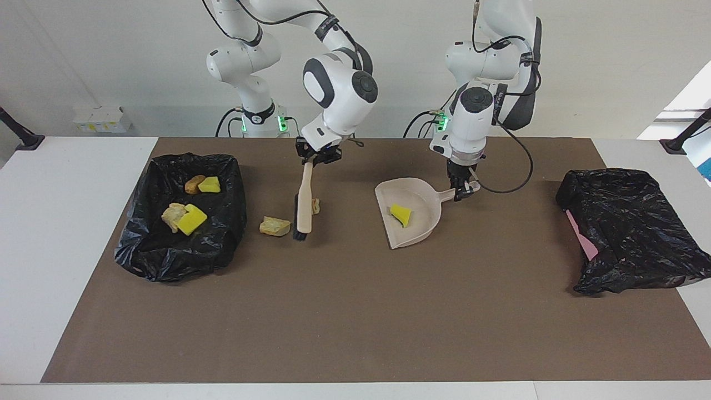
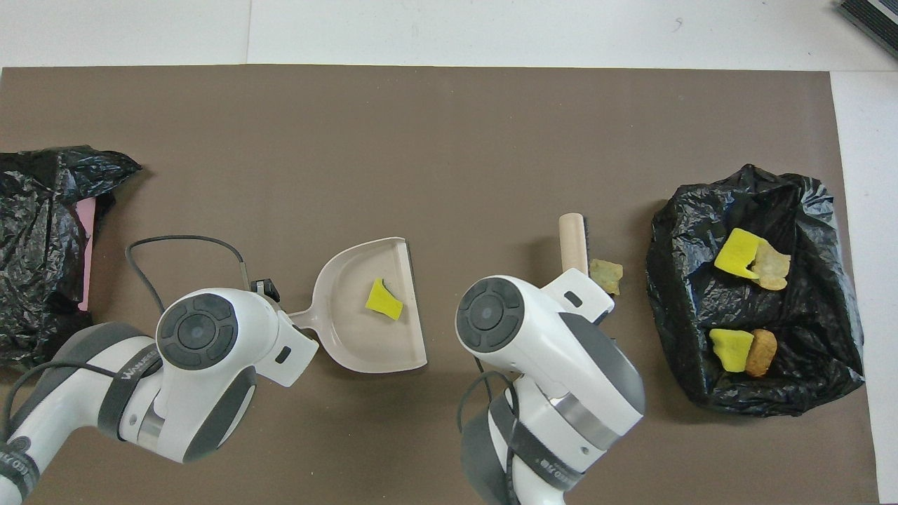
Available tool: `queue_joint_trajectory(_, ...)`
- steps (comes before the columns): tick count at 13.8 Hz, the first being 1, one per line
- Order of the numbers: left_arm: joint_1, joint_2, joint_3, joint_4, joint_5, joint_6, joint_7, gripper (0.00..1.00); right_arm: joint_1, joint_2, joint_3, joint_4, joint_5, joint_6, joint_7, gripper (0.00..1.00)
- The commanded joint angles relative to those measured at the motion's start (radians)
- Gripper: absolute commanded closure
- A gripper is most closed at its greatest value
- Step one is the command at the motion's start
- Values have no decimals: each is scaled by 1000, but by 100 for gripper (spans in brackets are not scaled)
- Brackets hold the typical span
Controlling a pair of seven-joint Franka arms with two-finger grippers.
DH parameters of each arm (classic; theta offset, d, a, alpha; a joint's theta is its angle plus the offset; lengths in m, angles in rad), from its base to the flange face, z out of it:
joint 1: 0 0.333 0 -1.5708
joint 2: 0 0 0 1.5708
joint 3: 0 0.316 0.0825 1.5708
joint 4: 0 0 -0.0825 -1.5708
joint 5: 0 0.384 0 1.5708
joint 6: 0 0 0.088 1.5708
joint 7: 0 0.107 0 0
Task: Sweep and dump trash in bin
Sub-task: 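Move the brush in the right gripper toward the remaining scraps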
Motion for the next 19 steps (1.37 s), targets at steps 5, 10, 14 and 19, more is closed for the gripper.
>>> queue_joint_trajectory(5,4,-6,0,-16,-11,30,-10,100,-122,-102,14,-189,-72,123,-74,100)
queue_joint_trajectory(10,-1,-6,0,-16,-11,26,-13,100,-171,-146,15,-281,-91,197,-146,100)
queue_joint_trajectory(14,-5,-6,0,-15,-11,25,-16,100,-188,-165,17,-316,-39,203,-244,100)
queue_joint_trajectory(19,-8,-2,-2,-7,-11,25,-77,100,-136,-160,22,-304,241,217,-296,100)
